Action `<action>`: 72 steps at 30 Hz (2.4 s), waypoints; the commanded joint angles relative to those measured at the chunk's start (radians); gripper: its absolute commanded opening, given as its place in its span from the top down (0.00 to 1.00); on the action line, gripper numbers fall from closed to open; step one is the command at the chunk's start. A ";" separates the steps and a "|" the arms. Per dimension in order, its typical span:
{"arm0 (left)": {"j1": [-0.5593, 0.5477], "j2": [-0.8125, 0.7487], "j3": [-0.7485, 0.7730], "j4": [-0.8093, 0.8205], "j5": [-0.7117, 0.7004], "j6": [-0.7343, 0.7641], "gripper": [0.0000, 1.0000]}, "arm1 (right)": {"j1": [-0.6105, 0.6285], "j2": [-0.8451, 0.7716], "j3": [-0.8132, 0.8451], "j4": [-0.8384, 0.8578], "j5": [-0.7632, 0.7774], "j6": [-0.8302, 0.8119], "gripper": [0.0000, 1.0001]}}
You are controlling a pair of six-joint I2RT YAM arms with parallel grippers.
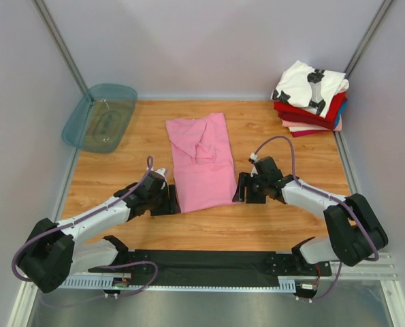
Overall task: Fold and stack the t-shirts
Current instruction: Fold the tshirt
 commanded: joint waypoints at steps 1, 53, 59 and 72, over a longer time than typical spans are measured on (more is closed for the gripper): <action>-0.003 -0.004 -0.003 0.038 -0.004 -0.014 0.37 | -0.008 0.086 -0.016 0.130 -0.026 0.015 0.37; -0.005 0.111 -0.115 0.189 -0.015 -0.074 1.00 | 0.029 0.083 -0.166 0.226 -0.116 0.106 0.99; -0.008 0.005 -0.094 0.065 -0.035 -0.066 1.00 | 0.039 0.007 -0.166 0.159 -0.116 0.109 1.00; -0.007 -0.106 0.116 -0.194 -0.052 -0.020 1.00 | 0.073 -0.199 -0.022 -0.080 -0.066 0.111 1.00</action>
